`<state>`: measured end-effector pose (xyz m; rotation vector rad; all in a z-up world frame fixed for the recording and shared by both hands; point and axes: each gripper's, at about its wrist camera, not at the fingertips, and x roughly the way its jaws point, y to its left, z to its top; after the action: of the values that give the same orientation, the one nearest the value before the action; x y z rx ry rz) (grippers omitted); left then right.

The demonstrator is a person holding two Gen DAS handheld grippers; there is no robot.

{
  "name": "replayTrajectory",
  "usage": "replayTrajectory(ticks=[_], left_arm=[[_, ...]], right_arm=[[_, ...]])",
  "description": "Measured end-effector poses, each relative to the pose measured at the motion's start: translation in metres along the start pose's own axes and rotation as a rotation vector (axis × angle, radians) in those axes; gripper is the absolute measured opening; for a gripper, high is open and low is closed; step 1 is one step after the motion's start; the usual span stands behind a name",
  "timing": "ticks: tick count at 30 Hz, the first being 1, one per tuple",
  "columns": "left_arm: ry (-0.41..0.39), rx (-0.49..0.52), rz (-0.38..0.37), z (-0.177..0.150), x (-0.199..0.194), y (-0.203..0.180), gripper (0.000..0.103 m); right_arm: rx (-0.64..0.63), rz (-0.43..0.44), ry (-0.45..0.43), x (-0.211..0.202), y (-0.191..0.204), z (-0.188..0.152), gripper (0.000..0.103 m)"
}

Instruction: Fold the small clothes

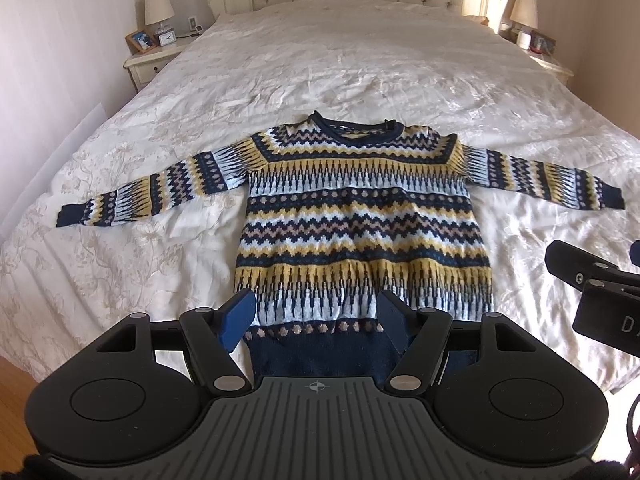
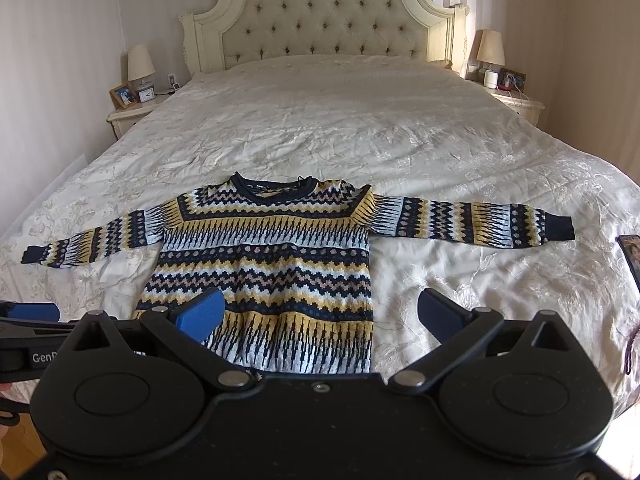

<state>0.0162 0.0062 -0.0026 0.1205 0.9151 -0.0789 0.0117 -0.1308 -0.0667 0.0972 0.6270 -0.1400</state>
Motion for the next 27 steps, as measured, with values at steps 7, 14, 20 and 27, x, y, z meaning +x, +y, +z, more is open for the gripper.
replayTrajectory(ticks=[7,14,20,27], left_arm=[[0.007,0.006,-0.008,0.002,0.000,-0.001,0.066],[0.017,0.008,-0.006,0.003,0.003,-0.002,0.066],[0.031,0.002,-0.005,0.004,0.009,0.001,0.066],[0.054,-0.004,0.001,0.011,0.020,0.001,0.066]], right_arm=[[-0.002,0.001,0.003,0.001,0.000,0.000,0.102],[0.001,0.001,0.007,0.002,-0.001,0.001,0.102],[0.001,0.009,0.029,0.010,-0.002,0.002,0.102],[0.004,0.016,0.053,0.022,0.001,0.006,0.102]])
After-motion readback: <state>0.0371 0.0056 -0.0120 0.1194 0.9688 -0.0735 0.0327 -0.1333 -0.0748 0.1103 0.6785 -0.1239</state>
